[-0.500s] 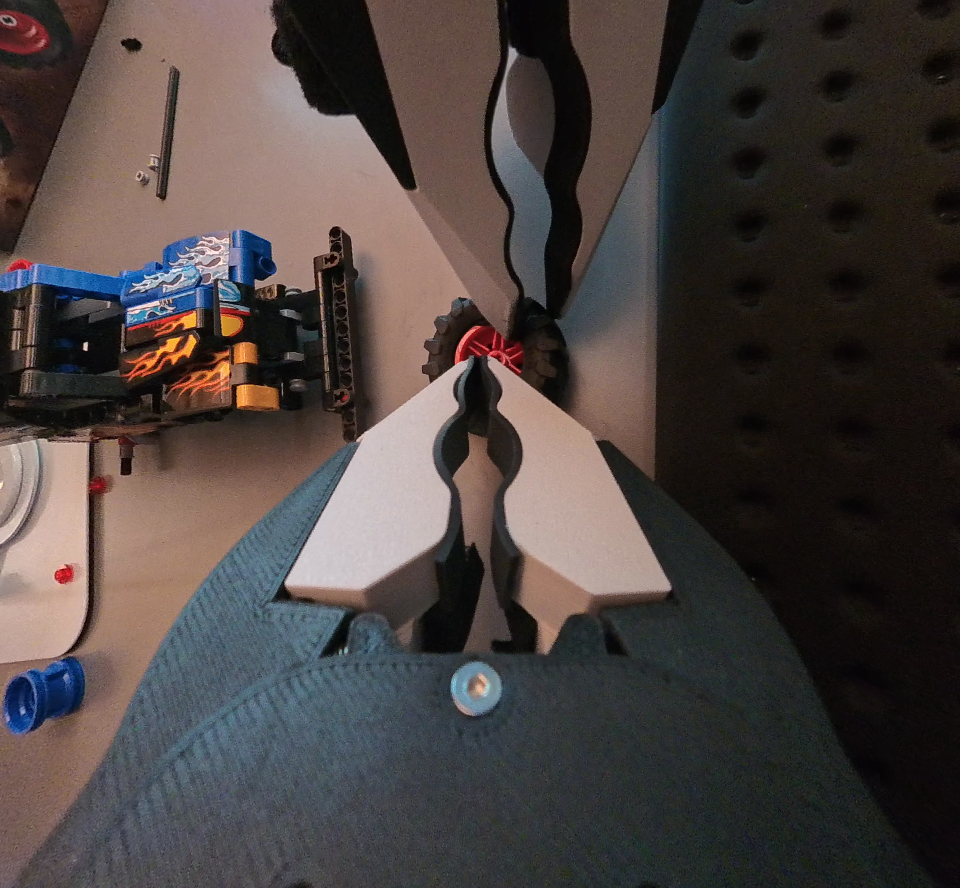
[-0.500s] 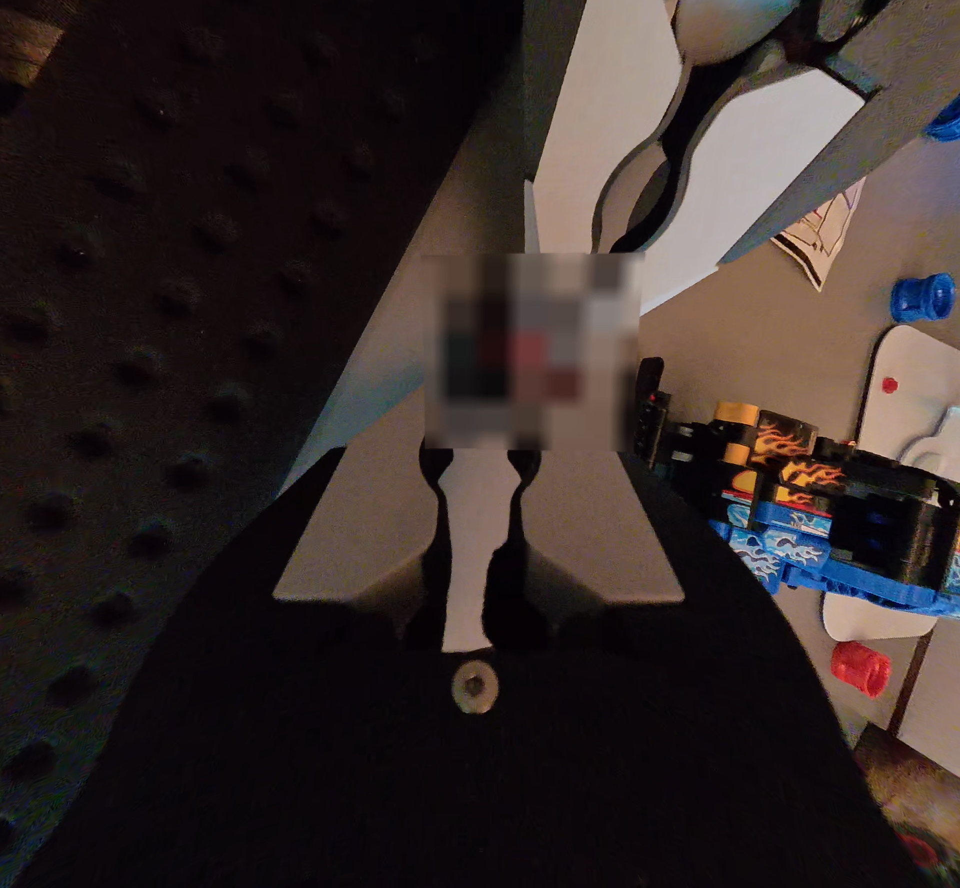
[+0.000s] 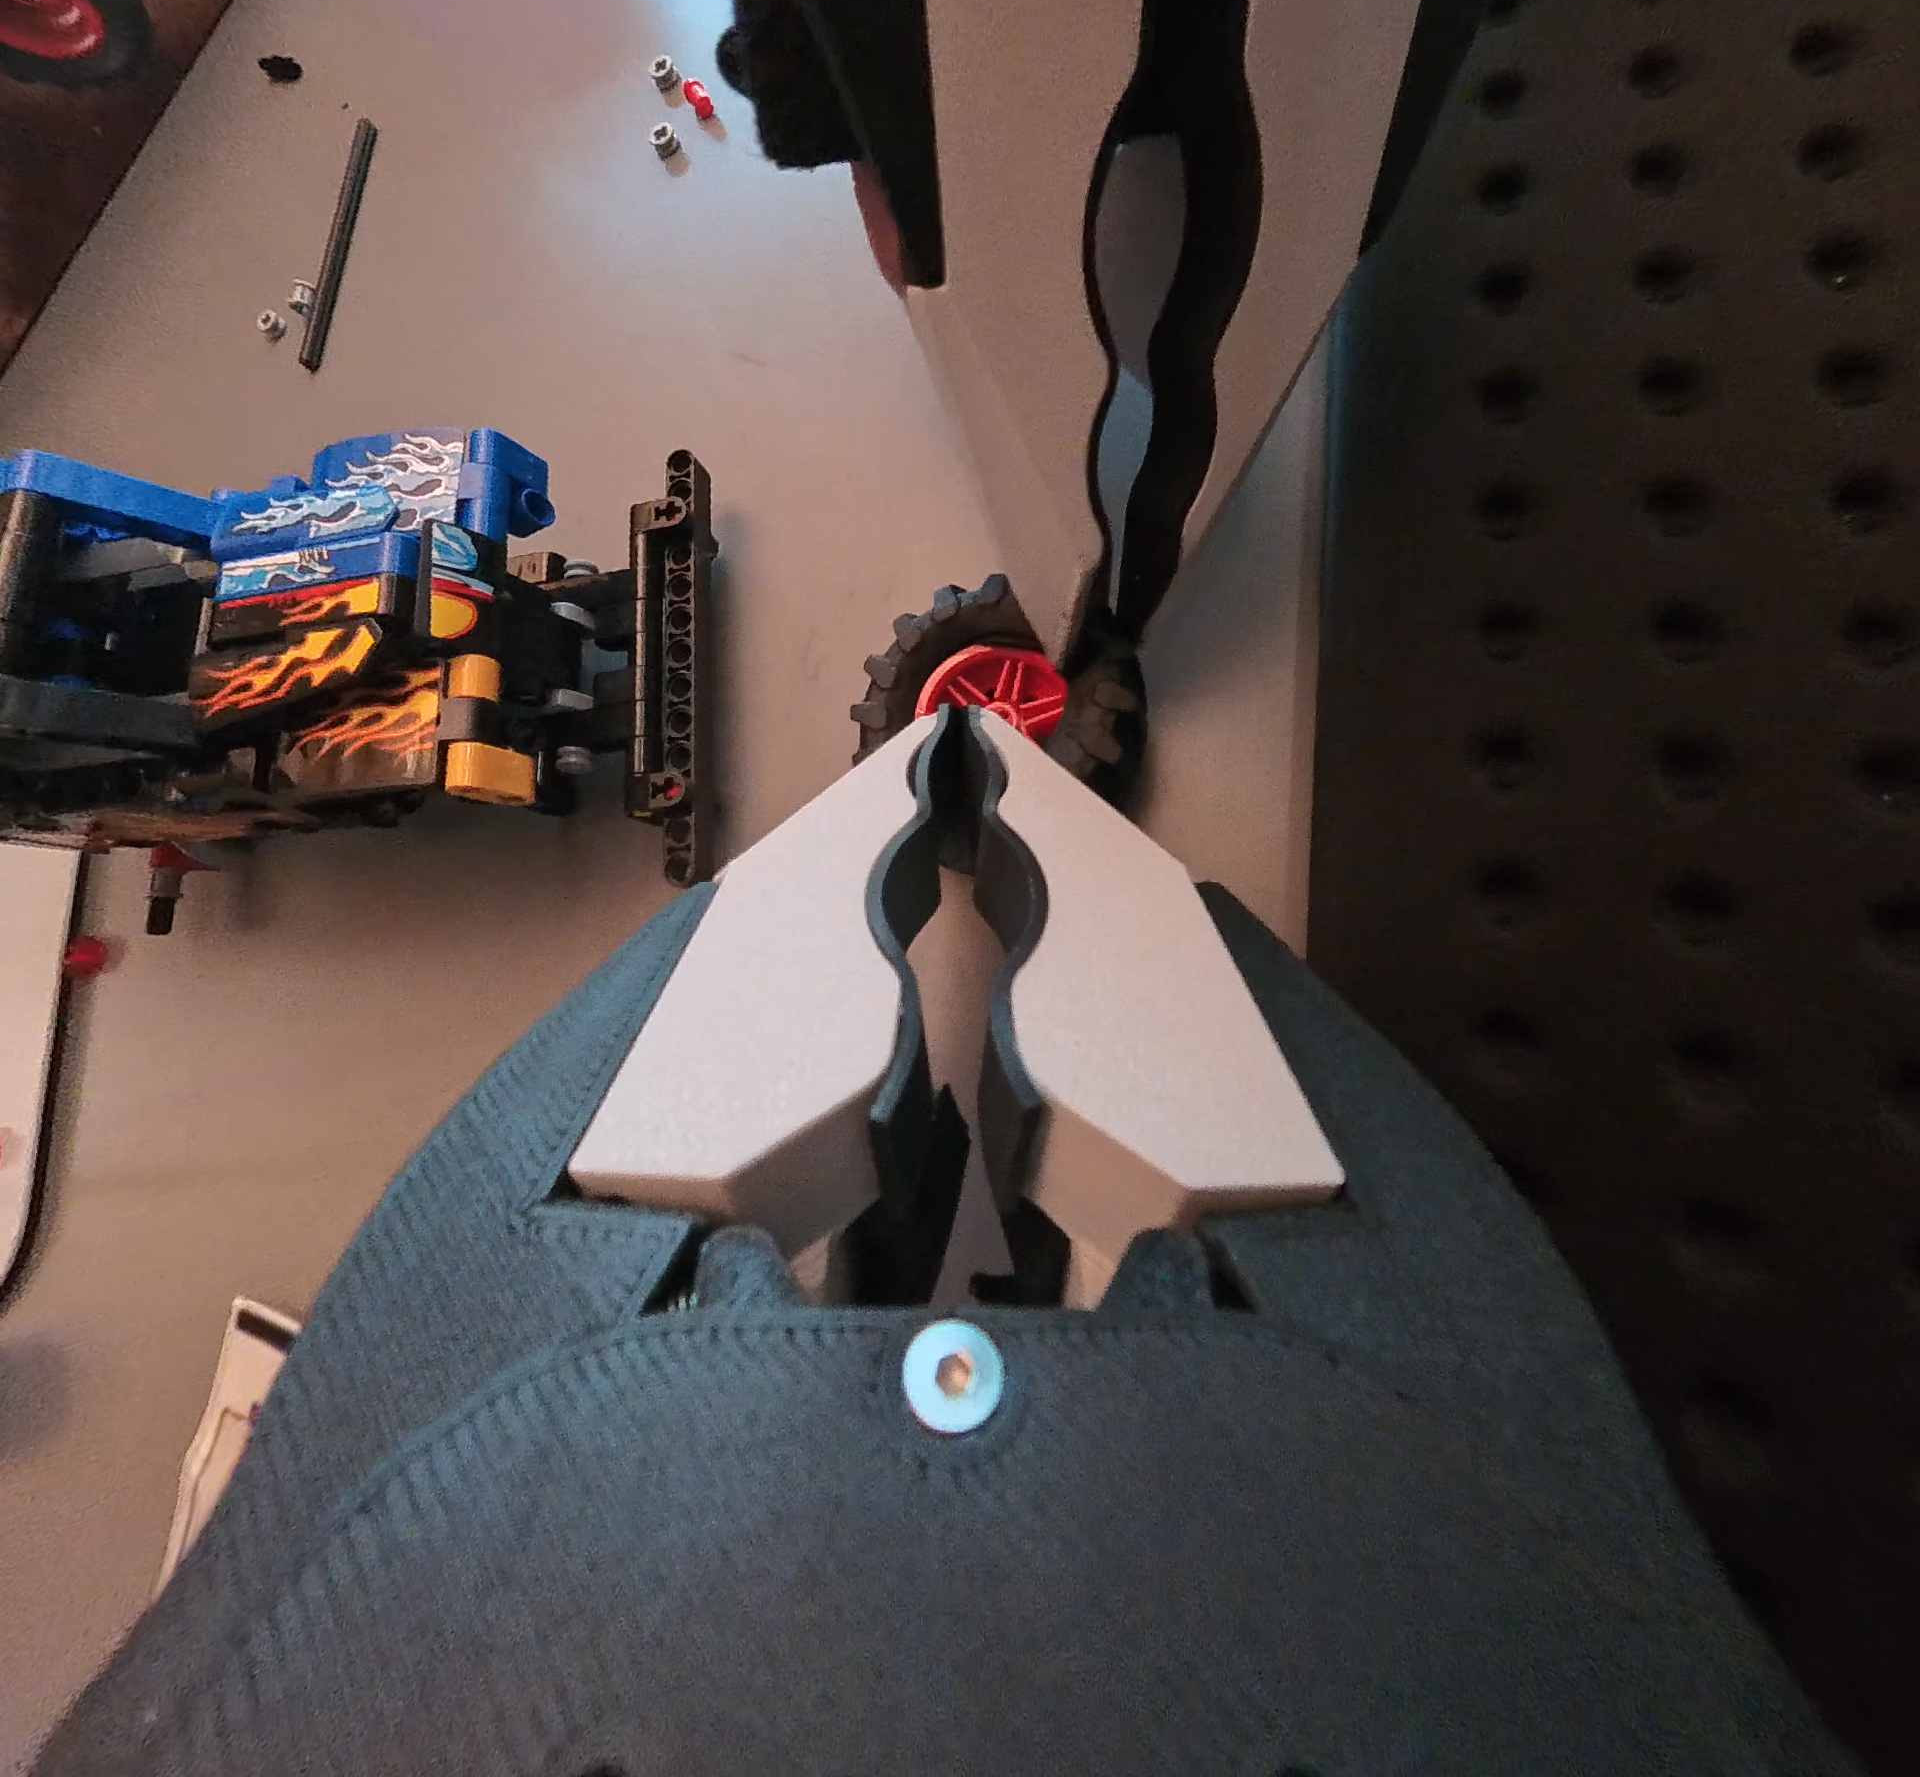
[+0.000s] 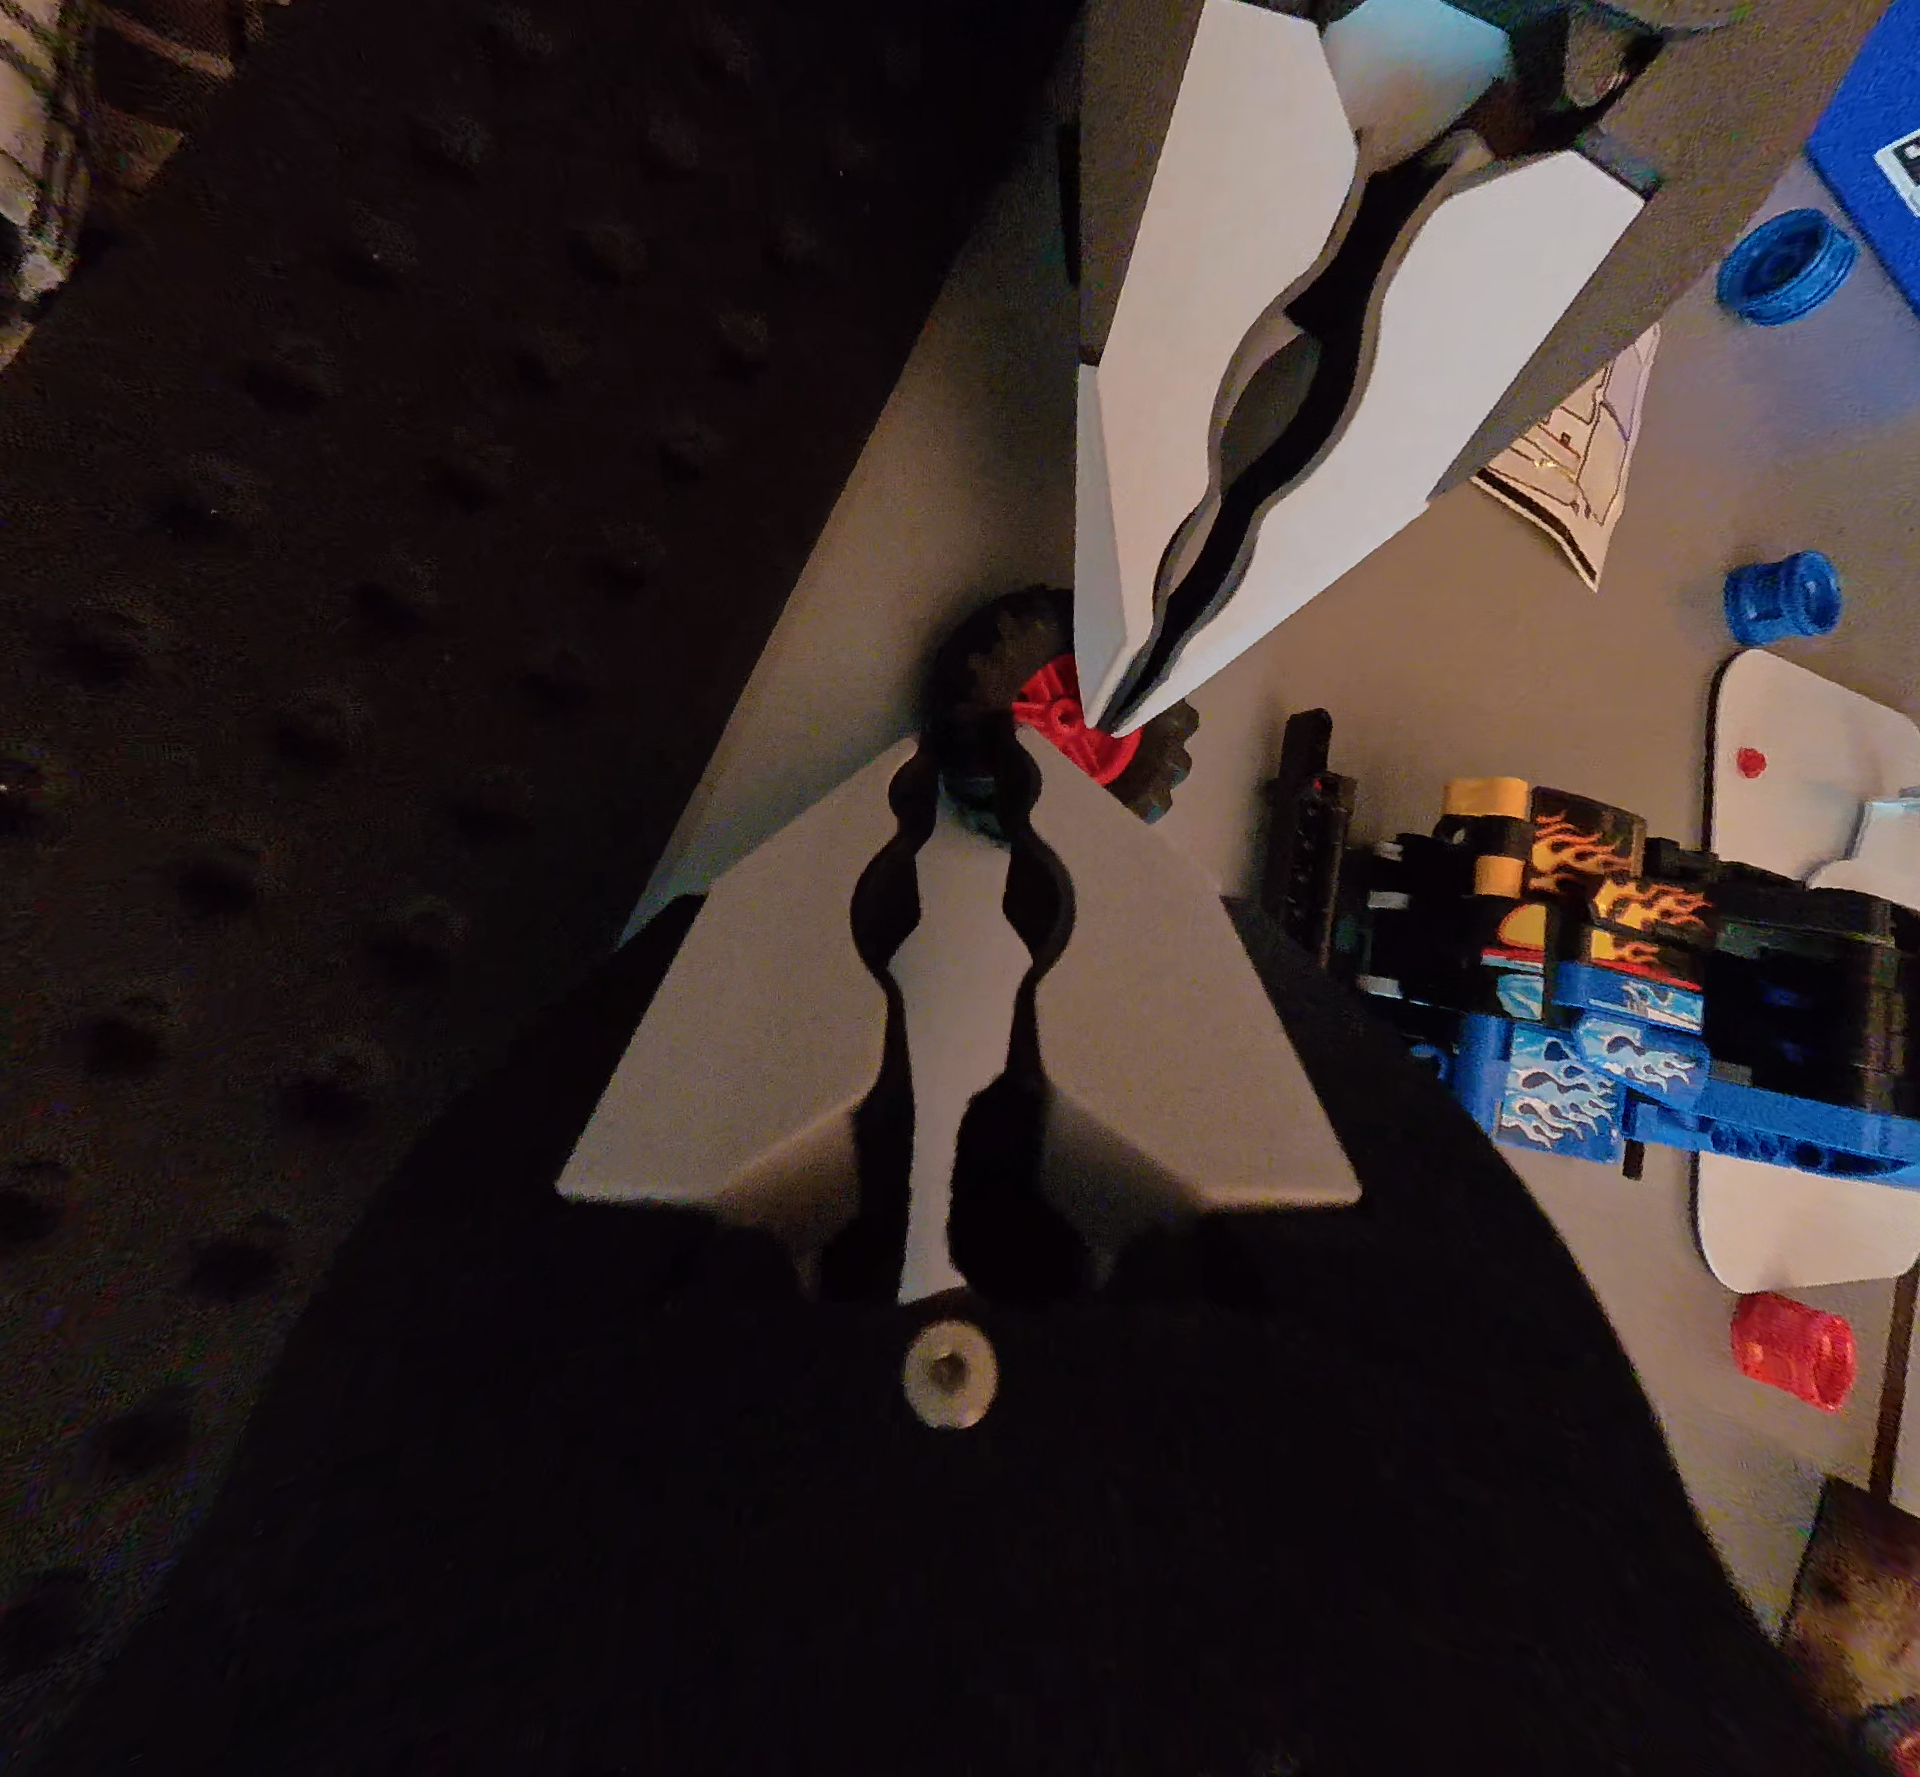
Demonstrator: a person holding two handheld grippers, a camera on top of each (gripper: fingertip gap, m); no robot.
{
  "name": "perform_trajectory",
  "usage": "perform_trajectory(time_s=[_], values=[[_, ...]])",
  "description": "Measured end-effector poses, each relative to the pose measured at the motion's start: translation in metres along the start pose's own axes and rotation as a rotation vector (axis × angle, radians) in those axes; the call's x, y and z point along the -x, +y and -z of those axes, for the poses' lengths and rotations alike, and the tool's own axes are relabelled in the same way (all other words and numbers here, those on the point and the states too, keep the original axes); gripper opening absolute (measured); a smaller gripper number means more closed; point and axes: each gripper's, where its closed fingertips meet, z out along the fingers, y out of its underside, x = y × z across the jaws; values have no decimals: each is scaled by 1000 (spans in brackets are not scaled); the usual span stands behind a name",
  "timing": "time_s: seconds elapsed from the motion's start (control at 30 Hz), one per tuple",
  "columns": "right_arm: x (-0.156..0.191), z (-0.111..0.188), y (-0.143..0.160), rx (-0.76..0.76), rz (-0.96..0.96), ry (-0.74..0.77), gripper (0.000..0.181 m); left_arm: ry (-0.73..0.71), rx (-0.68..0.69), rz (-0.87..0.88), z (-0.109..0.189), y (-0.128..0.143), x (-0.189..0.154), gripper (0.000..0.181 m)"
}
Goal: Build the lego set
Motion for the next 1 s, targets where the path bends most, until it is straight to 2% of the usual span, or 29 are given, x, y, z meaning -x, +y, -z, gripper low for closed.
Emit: perform_trajectory(time_s=[0.3, 0.43, 0.63, 0.7, 1.0], values=[[3, -3, 2, 67, 21, -80, 8, 22, 8, 16, -3, -1, 2, 0], [3, -4, 1, 103, 25, -58, 8, 16, -6, 44, -4, -2, 2, 0], [-1, 4, -1, -25, 12, 40, 10, -9, -20, 5, -4, -3, 2, 0], [-4, 9, 2, 2, 28, 39, 4, -9, -23, -4, -4, -3, 1, 0], [-4, 8, 6, 96, 101, -44, 7, -8, -16, -25, -4, -4, 1, 0]])
